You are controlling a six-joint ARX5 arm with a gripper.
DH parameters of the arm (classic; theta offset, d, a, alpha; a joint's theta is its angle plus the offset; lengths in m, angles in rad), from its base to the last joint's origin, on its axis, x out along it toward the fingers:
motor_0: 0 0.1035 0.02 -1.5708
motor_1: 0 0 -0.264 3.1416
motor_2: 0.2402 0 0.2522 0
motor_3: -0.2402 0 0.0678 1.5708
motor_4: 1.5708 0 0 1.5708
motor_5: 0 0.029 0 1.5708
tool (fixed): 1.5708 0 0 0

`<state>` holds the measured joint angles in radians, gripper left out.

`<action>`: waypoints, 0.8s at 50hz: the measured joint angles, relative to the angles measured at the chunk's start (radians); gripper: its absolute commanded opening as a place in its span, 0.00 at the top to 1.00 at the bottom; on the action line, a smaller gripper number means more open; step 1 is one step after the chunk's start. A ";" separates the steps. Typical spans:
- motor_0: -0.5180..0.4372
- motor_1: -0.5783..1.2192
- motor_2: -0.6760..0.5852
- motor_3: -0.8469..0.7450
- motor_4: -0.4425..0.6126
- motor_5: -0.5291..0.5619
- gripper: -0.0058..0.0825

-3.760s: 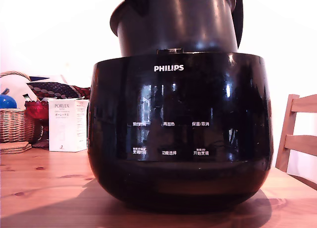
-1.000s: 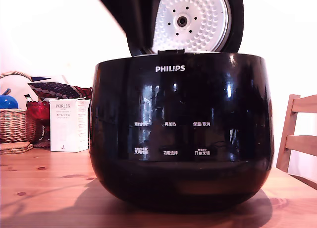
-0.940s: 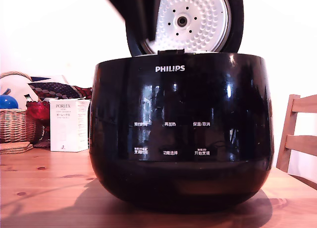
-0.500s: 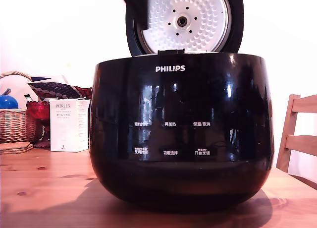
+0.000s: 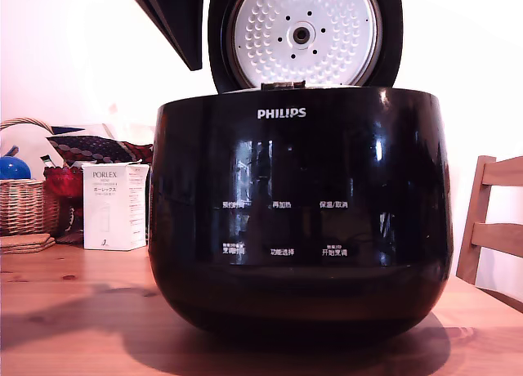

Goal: Place the pot you are holding inside the rice cooker

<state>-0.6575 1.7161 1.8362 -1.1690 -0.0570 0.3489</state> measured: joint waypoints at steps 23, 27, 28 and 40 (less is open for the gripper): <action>0.182 -0.085 0.000 0.204 0.150 -0.083 0.96; 0.212 -0.111 -0.003 0.230 0.169 -0.084 0.96; 0.219 -0.120 -0.006 0.240 0.171 -0.084 0.96; 0.279 -0.211 -0.074 0.329 0.235 -0.084 0.96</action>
<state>-0.3782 1.5051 1.7618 -0.8402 0.1780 0.2646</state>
